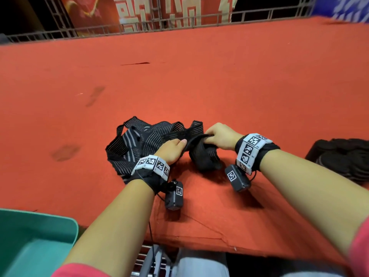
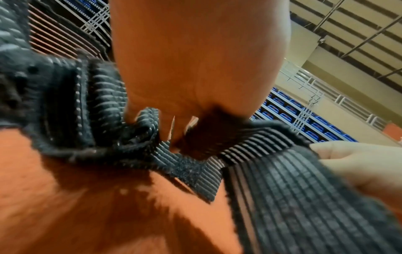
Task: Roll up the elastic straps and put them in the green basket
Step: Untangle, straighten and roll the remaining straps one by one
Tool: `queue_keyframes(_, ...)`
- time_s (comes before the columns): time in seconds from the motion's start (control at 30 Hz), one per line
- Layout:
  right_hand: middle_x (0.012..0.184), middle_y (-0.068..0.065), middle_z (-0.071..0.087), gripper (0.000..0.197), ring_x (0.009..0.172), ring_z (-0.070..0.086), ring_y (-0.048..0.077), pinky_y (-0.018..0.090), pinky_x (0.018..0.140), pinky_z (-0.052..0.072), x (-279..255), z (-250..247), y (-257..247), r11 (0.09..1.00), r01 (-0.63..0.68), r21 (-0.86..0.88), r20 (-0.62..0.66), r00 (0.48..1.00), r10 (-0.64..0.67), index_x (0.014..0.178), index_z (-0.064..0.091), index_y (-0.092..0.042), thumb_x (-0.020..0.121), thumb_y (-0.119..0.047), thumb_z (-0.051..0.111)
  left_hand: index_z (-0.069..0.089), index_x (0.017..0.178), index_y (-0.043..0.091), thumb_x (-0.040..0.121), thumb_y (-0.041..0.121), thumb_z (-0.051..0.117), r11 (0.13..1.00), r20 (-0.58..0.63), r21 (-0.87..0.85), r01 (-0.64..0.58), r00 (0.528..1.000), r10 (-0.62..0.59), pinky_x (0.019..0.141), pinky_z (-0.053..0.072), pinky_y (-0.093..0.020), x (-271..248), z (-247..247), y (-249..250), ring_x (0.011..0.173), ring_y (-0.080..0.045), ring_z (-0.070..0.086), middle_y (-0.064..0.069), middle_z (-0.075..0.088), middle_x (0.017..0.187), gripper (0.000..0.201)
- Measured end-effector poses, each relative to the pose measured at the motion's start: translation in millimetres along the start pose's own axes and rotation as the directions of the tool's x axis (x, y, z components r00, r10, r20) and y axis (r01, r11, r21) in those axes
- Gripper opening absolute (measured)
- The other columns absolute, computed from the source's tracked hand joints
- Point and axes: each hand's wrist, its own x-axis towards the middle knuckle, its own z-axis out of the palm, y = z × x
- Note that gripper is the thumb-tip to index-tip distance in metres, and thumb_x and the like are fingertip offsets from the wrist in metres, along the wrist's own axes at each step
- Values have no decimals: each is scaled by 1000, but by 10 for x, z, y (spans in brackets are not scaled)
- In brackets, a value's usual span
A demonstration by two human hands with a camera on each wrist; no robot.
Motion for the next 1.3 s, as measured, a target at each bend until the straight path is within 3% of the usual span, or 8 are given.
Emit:
queue_keyframes(0.17,62,3,57,32,59,55,18,33,59,51,-120,-159,136,978,-138,156,26,990,135,66,57,-12,98,-16,53,66,115,16,90,57,43,995,3,98,16,1000,-17,103,44,-43,-10,68,-45,120,-31,58,-10,66,122,53)
queue_keyframes(0.3,63,1,58,32,57,56,17,26,54,47,-212,-184,120,971,-165,175,17,986,164,70,59,-13,100,-22,53,60,128,18,90,22,62,994,-12,-66,-92,996,92,104,45,-34,-71,73,192,118,-22,59,-6,63,128,39)
queue_keyframes(0.4,63,-1,65,30,56,64,16,28,54,52,-291,-207,43,973,-157,172,37,988,153,73,64,-14,99,-27,55,59,122,22,97,42,57,929,62,-328,-173,977,204,84,49,-34,-227,55,460,101,-18,63,-3,67,113,32)
queue_keyframes(0.47,64,3,67,29,56,65,17,29,54,53,-344,-221,-23,983,-122,138,46,992,116,73,66,-11,95,-28,58,57,120,27,92,59,54,940,152,-292,-175,962,226,70,47,-32,-328,21,640,86,-16,61,-1,66,106,43)
queue_keyframes(0.57,65,4,66,22,56,62,14,29,54,53,-427,-264,-95,991,-74,108,46,997,69,73,69,-12,91,-25,65,58,114,21,93,38,62,956,168,-163,-244,948,271,57,45,-30,-362,20,778,74,-19,55,-5,63,94,28)
queue_keyframes(0.8,75,-1,69,15,66,60,13,22,58,43,-718,-456,-124,996,-47,-82,6,999,47,81,70,-27,83,-12,67,71,99,15,93,18,58,953,-9,-5,-303,953,303,69,48,-34,-486,-2,827,78,-23,63,-3,69,84,15)
queue_keyframes(1.03,81,5,71,32,51,57,9,23,53,49,-951,-561,-144,993,-78,-88,-28,997,76,102,70,-23,83,-1,59,73,85,25,84,2,58,969,-119,83,-235,963,243,57,42,-21,-682,-57,879,72,-16,63,1,67,76,27)
queue_keyframes(1.3,86,22,72,24,64,70,28,32,54,60,-1089,-539,-195,993,-117,-28,-38,993,116,97,73,-7,87,2,53,70,83,15,79,-4,49,991,-146,75,-115,981,125,53,49,-27,-808,-114,940,70,-25,68,-10,70,81,29)
